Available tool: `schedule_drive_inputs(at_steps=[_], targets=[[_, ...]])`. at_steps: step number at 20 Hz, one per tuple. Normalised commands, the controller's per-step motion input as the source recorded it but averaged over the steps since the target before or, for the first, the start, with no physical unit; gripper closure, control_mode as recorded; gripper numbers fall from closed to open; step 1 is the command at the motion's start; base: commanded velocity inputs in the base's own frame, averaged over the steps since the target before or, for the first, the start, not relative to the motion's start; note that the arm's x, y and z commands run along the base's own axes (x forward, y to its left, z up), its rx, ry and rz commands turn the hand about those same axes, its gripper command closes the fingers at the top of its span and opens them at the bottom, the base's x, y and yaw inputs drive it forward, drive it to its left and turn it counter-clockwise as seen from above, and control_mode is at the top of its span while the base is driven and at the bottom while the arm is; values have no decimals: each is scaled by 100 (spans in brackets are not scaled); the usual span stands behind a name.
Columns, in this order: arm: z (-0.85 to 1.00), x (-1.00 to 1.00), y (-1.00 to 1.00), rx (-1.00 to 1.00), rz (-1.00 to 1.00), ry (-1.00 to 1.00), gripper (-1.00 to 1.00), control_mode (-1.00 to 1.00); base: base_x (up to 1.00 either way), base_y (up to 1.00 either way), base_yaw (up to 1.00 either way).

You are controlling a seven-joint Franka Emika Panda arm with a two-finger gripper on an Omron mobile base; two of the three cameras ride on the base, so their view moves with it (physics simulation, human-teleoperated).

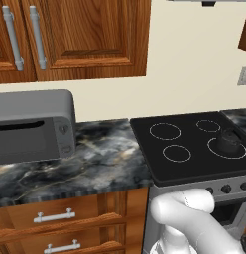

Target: The kettle is done boiling. Turn off the stove, then wait for 300 timesteps before moving the kettle to the dining table.

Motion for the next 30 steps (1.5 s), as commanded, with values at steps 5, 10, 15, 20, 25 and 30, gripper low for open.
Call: schedule_drive_inputs(at_steps=[5,10,15,20,25,30], targets=[[1,13,0,-14,-12,19,-100,-100,0,0,0],[0,35,0,-16,-10,23,-100,-100,0,0,0],[0,39,0,-17,-8,24,-100,-100,0,0,0],[0,32,-1,-8,-1,20,-100,-100,0,0,0],[0,24,-17,-5,1,13,-100,-100,0,0,0],[-4,18,-25,-6,1,12,-100,-100,0,0,0]])
